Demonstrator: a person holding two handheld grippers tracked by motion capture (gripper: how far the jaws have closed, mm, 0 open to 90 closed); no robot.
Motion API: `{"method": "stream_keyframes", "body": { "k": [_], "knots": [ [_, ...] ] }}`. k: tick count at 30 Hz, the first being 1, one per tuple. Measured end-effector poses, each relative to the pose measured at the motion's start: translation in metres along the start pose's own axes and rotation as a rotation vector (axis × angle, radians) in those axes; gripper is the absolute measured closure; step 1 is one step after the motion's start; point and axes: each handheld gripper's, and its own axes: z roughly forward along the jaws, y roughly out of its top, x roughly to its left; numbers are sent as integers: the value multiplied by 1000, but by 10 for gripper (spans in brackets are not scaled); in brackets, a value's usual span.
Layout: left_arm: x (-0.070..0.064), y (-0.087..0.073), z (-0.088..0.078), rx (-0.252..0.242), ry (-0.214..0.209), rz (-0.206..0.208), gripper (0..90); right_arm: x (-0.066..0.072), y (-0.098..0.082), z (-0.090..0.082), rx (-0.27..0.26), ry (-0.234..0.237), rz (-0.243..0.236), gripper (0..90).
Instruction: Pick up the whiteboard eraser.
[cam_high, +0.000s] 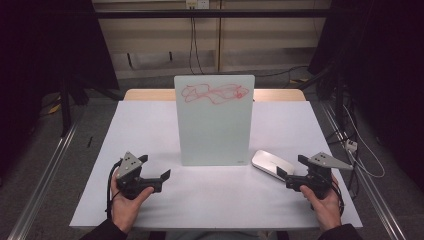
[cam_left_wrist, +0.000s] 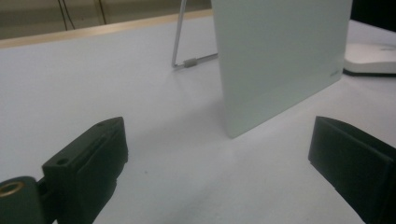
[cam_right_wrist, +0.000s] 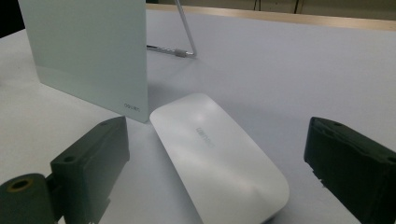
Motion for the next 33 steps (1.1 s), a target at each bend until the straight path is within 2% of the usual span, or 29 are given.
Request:
{"method": "stream_keyframes", "body": {
  "k": [3,9,12,15,17,18,19,25,27,28,29,30,33],
  "knots": [
    [1,0,1,-13,-16,-18,56,-1,-1,1,6,7,4,70],
    [1,0,1,0,-10,0,57,-1,-1,3,13,36,0,74],
    [1,0,0,-12,-9,-13,56,-1,-1,4,12,43,7,82],
    [2,0,0,-12,-29,-5,49,1,1,5,53,49,-15,90],
    [0,0,-1,-14,-31,10,49,1,2,6,68,65,-11,90],
    [0,0,-1,-15,-36,9,49,3,6,9,103,94,-10,91],
    [0,0,-2,-15,-33,14,49,3,6,9,103,94,-10,91],
    [0,0,-1,-11,-39,4,49,6,14,19,175,75,-78,125],
    [0,0,-1,-7,-44,13,50,3,15,21,193,74,-108,104],
    [-1,0,0,-3,-44,17,50,3,17,21,204,73,-139,93],
    [-1,0,0,-1,-48,14,51,2,18,22,219,93,-169,106],
    [-1,0,1,0,-52,8,50,2,19,23,230,81,-181,136],
    [-1,2,2,-5,-57,4,50,1,24,28,240,74,-200,126]
  ]
}}
